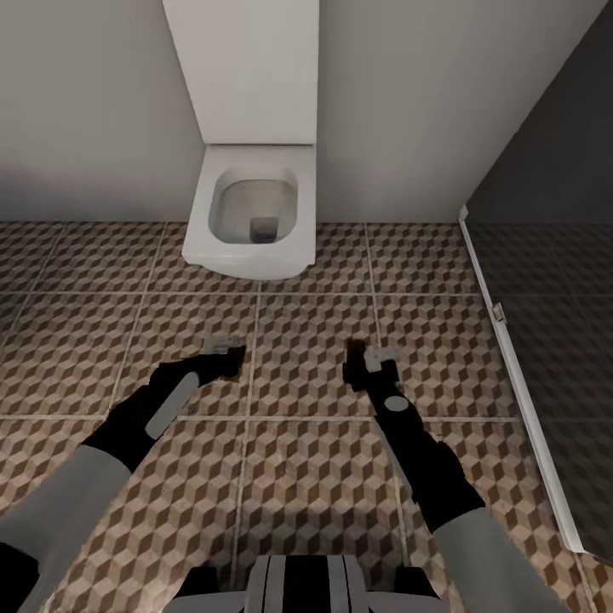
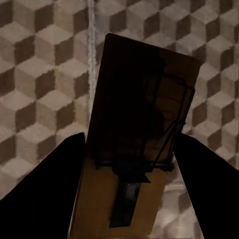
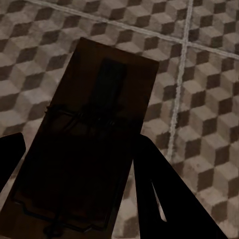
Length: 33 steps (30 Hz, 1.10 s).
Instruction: Take the four mousetraps from the cabinet in the bathroom and place them on the bathroom floor. Make sure all four end up on the same floor surface, and ensure that at least two of them are either under or directly next to the same bathroom sink.
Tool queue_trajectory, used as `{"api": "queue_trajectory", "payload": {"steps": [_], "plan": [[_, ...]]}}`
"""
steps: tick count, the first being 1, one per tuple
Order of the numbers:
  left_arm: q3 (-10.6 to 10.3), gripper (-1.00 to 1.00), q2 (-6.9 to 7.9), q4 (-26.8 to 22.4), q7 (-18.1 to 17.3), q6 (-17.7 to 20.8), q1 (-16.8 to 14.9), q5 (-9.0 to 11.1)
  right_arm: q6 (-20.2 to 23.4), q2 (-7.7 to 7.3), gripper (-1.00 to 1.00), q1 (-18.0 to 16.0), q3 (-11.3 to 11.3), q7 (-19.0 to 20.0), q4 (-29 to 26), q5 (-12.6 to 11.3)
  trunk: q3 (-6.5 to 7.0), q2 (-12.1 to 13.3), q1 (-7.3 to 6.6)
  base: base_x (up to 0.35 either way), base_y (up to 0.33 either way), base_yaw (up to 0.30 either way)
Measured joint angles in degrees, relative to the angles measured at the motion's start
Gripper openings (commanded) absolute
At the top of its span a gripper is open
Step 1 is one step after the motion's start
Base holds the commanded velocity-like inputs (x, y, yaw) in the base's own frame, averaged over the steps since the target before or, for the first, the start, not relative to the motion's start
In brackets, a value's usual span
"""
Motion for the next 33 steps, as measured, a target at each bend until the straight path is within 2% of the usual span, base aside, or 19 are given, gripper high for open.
{"api": "queue_trajectory", "payload": {"steps": [3,6,8,11,14,15,18,21,33], "plan": [[2.7,-1.0,-0.02,0.1,0.0,2.6,-3.1,-2.5,1.4,0.04,-1.0,-5.6,0.0,3.4,3.3,0.0,0.0,0.0,0.0,0.0,0.0,0.0],[3.9,-1.0,-0.03,3.1,0.1,5.4,-5.5,-3.2,2.7,0.82,-1.0,-10.5,-0.1,5.7,7.4,-0.2,-0.01,0.0,0.0,0.0,0.0,0.0],[4.1,-1.0,-0.04,4.3,0.1,5.9,-6.0,-3.3,2.9,1.77,-1.0,-11.7,-0.1,6.1,8.6,-0.3,-0.01,0.0,0.0,0.0,0.0,0.0],[4.3,-1.0,0.25,5.1,0.0,6.2,-6.3,-3.4,3.0,2.8,-1.0,-12.6,0.0,6.4,9.6,-0.3,-0.01,0.0,0.0,0.0,0.0,0.0],[4.2,-1.0,0.56,4.2,-0.2,6.1,-6.4,-3.4,2.9,3.16,-1.0,-12.8,0.1,6.5,9.8,-0.3,-0.01,0.0,0.0,0.0,0.0,0.0],[4.2,-1.0,0.74,3.6,-0.2,6.1,-6.4,-3.5,2.9,3.19,-1.0,-12.9,0.1,6.5,9.8,-0.3,-0.01,0.0,0.0,0.0,0.0,0.0],[3.9,-1.0,2.61,-1.5,-0.3,6.0,-6.5,-3.4,2.9,3.24,-1.0,-13.0,0.1,6.6,9.9,-0.3,-0.01,0.0,0.0,0.0,0.0,0.0],[3.8,-1.0,3.34,-4.1,-0.2,6.1,-6.5,-3.4,2.9,3.29,-1.0,-13.0,0.1,6.9,9.9,-0.4,-0.01,0.0,0.0,0.0,0.0,0.0],[3.6,-1.0,4.81,-5.4,-0.1,6.2,-6.1,-3.4,3.2,3.13,-1.0,-12.9,0.1,7.7,9.8,-0.2,-0.01,0.0,0.0,0.0,0.0,0.0]]}}
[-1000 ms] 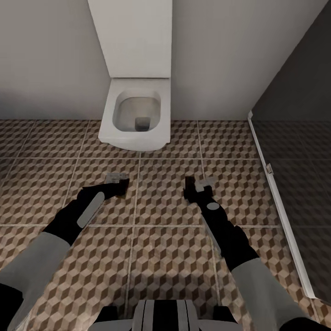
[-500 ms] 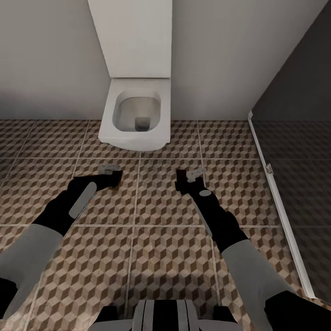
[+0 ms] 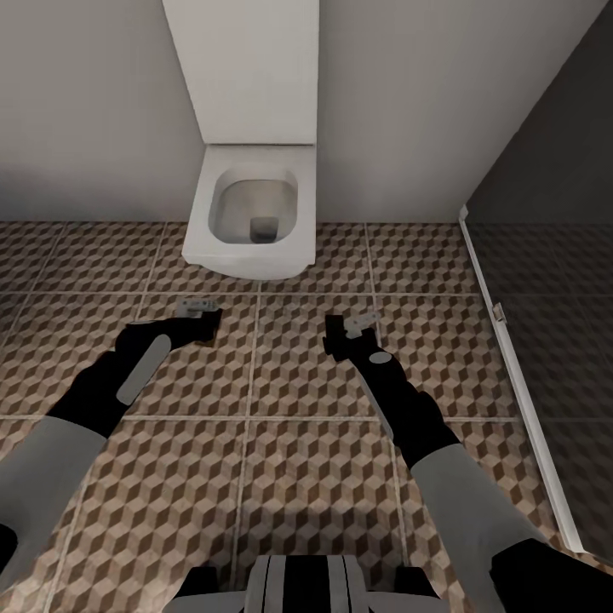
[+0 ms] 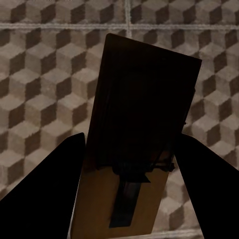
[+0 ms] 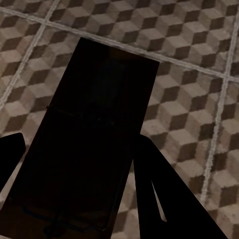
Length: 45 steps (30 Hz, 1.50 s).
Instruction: Take the four mousetraps from the cabinet in the bathroom and place them on the bathroom floor. Make sure all four end up on the same floor surface, and ensure that at least two of them are either under or directly next to the same bathroom sink.
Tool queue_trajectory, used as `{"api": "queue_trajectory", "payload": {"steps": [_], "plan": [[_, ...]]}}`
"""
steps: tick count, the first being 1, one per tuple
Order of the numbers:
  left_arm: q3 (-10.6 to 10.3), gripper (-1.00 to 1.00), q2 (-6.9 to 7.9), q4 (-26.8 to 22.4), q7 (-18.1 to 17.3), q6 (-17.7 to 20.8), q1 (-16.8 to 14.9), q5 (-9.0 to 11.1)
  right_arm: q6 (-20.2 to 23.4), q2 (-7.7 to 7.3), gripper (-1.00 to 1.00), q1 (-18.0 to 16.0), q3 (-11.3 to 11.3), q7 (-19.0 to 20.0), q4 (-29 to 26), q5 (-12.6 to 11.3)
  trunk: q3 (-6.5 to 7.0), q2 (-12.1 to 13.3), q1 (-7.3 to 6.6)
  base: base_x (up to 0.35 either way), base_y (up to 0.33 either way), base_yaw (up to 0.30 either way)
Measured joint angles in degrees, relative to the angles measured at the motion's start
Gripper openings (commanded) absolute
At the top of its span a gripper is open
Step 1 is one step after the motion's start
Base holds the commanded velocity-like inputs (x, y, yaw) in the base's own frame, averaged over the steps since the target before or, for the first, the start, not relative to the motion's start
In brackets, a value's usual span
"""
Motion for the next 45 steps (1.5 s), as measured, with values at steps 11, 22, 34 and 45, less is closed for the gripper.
{"api": "queue_trajectory", "payload": {"steps": [11,22,34,45], "plan": [[0.0,-1.0,0.17,-0.1,0.0,0.0,0.0,0.0,0.0,-0.15,-1.0,0.0,0.0,0.1,0.0,0.0,-1.45,-3.2,1.75,0.0,0.0,0.0],[0.0,-1.0,0.21,-0.8,0.0,0.0,0.0,0.0,-0.1,0.01,-1.0,0.0,0.0,0.1,0.0,0.0,-4.07,-7.6,4.17,0.0,0.0,0.0],[-0.1,-1.0,0.23,-1.4,0.0,-0.1,0.1,0.0,-0.2,0.03,-1.0,0.0,0.0,0.0,0.0,0.0,-7.25,-12.4,6.81,0.0,0.0,0.0],[-0.1,-1.0,0.25,-3.2,0.0,0.0,0.1,0.0,-0.3,0.03,-1.0,0.0,0.0,0.0,0.0,0.0,-10.2,-16.8,9.23,0.0,0.0,0.0]]}}
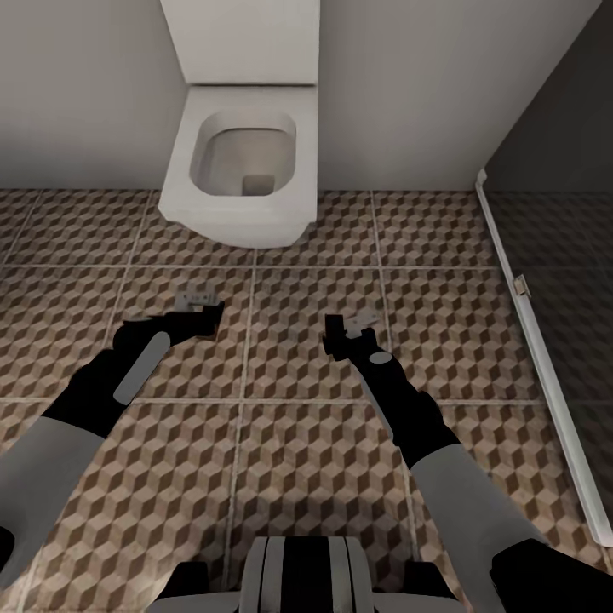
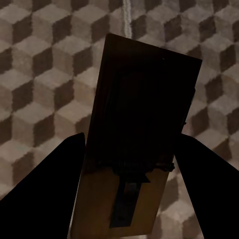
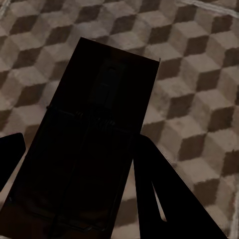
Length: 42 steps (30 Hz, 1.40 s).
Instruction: Take the four mousetraps from the cabinet in the bathroom and place them on the bathroom floor. Make sure all four end up on the same floor surface, and ensure that at least two of them are either under or directly next to the same bathroom sink.
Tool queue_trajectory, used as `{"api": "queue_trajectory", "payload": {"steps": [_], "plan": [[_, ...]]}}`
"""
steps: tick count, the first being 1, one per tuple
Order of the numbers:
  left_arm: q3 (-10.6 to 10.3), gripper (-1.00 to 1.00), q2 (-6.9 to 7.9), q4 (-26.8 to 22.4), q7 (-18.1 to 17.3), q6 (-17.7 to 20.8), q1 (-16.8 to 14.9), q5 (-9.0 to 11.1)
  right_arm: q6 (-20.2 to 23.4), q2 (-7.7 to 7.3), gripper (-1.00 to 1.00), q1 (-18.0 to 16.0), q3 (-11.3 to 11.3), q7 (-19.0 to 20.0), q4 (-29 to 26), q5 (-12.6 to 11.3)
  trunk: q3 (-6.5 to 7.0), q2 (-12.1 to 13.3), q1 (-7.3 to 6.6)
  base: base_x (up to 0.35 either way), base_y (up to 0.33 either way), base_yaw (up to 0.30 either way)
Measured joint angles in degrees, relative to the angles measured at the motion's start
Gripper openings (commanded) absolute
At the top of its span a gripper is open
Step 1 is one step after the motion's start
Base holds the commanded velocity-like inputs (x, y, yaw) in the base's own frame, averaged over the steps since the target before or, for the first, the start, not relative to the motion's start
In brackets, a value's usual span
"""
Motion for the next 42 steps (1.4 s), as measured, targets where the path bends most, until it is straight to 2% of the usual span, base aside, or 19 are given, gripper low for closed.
{"api": "queue_trajectory", "payload": {"steps": [14,23,35,42], "plan": [[0.0,-1.0,0.04,0.0,0.0,0.0,0.0,0.0,0.0,0.0,-1.0,0.0,0.0,0.0,0.0,0.0,-3.75,-5.6,3.08,0.0,0.0,0.0],[0.0,-1.0,0.26,0.0,0.0,0.0,0.0,-0.2,0.0,-0.04,-1.0,0.0,0.0,0.0,-0.2,0.1,-6.53,-5.7,3.31,0.0,0.0,0.0],[0.0,-1.0,0.27,-1.3,0.0,0.1,0.9,-0.3,0.0,-0.08,-1.0,0.0,0.0,0.0,-0.3,0.1,-7.53,-5.7,3.31,0.0,0.004,0.0],[0.0,-1.0,0.26,-1.5,0.0,0.0,1.2,-0.4,0.0,-0.15,-1.0,0.0,0.0,0.0,-0.3,0.1,-7.66,-5.8,3.3,0.02,0.2,0.0]]}}
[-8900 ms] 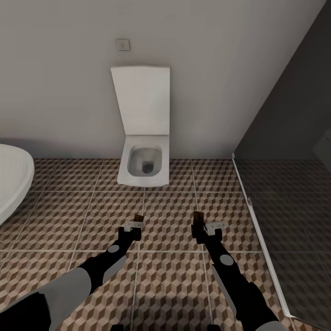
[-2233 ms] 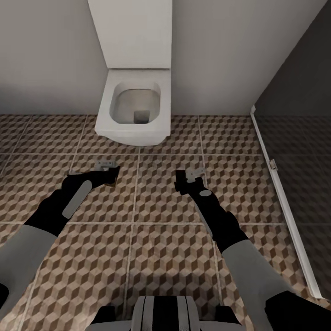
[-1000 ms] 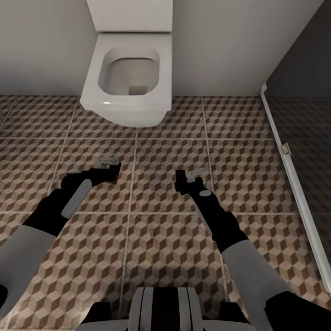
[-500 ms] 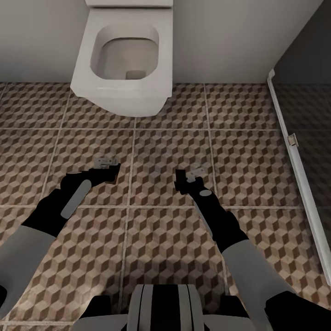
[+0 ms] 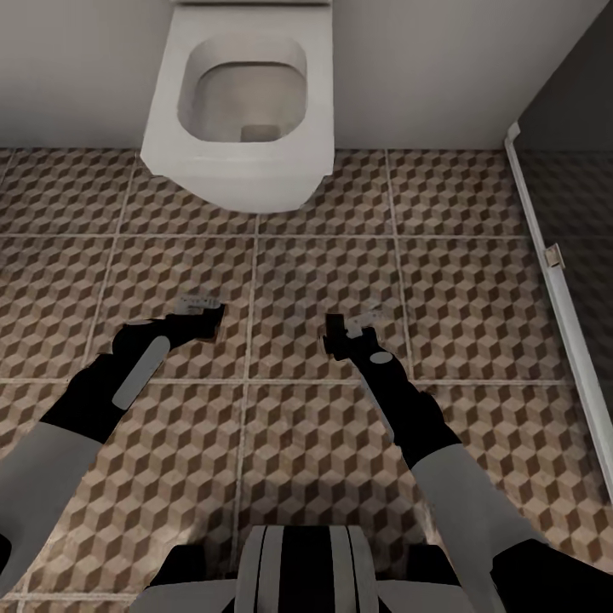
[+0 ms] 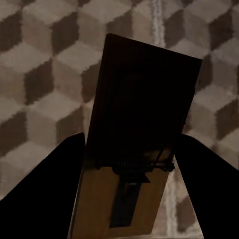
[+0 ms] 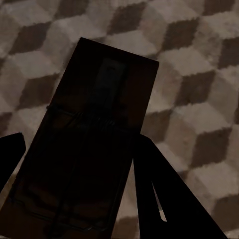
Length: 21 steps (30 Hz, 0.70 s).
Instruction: Take the four mousetraps from the cabinet in the bathroom and place them on the bathroom floor. Make sure all four end up on the same floor surface, and ensure that at least two of them are either under or directly next to the same bathroom sink.
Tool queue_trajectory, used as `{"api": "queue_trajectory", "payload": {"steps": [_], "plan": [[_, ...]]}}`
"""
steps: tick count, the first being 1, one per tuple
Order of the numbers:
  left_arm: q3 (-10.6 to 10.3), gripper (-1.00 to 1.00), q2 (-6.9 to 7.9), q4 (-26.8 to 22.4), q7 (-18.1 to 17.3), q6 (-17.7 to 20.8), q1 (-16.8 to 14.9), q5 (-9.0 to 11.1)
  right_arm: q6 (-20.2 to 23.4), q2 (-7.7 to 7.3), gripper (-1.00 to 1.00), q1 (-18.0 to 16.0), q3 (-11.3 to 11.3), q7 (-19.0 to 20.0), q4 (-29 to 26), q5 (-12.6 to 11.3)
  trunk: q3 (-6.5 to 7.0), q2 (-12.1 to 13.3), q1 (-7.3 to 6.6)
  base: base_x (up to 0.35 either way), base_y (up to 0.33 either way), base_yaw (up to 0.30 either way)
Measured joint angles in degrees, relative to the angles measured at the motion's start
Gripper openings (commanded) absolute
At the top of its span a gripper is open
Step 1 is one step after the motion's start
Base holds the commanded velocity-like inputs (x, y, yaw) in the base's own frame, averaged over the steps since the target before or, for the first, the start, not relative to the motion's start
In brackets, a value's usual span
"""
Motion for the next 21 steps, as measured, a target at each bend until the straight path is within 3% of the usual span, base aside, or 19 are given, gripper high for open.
{"api": "queue_trajectory", "payload": {"steps": [9,21], "plan": [[0.0,-1.0,0.0,0.2,0.0,0.0,0.0,0.0,0.0,-0.03,-1.0,0.0,0.0,0.0,0.0,0.0,-0.01,0.0,-0.02,0.132,0.256,0.0],[-0.6,-1.0,0.01,0.7,0.1,0.0,0.0,-0.2,0.0,-0.02,-1.0,0.1,0.0,0.0,0.0,0.0,-0.01,0.0,-0.03,0.316,0.033,0.0]]}}
